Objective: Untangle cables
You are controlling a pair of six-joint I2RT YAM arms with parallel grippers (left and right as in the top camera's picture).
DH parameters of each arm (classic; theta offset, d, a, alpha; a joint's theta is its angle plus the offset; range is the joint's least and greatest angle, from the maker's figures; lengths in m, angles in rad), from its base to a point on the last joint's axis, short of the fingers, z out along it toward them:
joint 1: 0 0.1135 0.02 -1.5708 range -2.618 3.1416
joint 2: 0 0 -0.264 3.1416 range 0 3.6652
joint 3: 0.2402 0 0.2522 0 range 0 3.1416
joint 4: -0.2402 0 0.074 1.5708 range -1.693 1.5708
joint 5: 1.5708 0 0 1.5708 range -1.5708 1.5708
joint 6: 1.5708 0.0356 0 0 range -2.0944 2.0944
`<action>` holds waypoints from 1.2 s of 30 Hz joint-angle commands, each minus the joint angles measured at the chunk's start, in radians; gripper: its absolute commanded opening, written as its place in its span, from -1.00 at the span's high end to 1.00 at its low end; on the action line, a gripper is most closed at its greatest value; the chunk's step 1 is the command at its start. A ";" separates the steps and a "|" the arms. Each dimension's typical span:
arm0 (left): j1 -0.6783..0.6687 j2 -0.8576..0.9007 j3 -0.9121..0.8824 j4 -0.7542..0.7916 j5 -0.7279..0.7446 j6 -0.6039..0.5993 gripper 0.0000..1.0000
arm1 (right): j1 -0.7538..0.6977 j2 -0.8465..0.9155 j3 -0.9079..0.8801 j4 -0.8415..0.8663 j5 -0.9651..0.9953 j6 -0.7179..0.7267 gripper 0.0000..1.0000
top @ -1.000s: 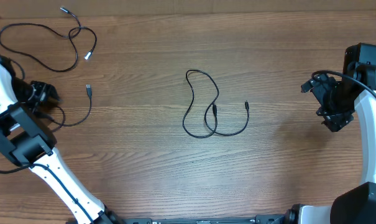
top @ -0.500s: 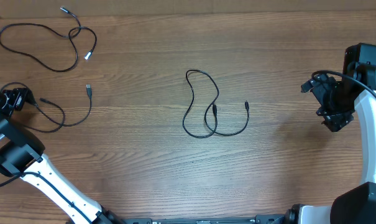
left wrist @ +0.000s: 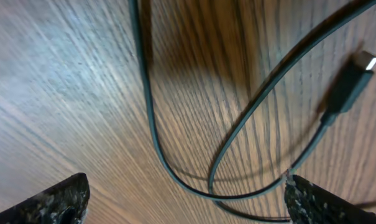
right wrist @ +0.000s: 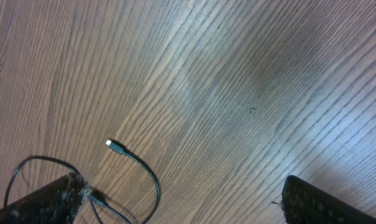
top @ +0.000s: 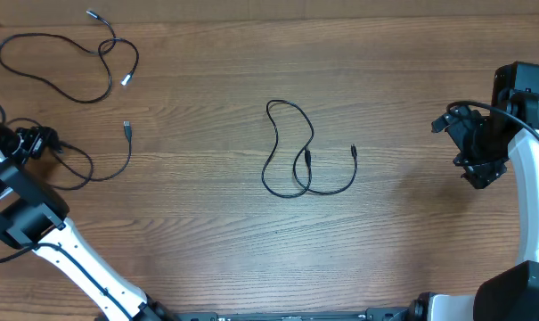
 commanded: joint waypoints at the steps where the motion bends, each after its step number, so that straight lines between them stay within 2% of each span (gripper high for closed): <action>1: -0.014 -0.035 -0.057 0.017 -0.024 0.016 -0.99 | -0.002 0.003 0.009 0.002 0.010 0.004 -1.00; 10: -0.004 -0.035 -0.080 0.031 -0.045 0.015 -0.99 | -0.002 0.003 0.009 0.002 0.010 0.004 -1.00; 29: -0.003 -0.035 -0.243 0.175 -0.044 0.014 -1.00 | -0.002 0.003 0.009 0.002 0.010 0.004 -1.00; 36: -0.005 -0.035 -0.350 0.236 -0.036 0.013 -0.84 | -0.002 0.003 0.009 0.002 0.010 0.004 -1.00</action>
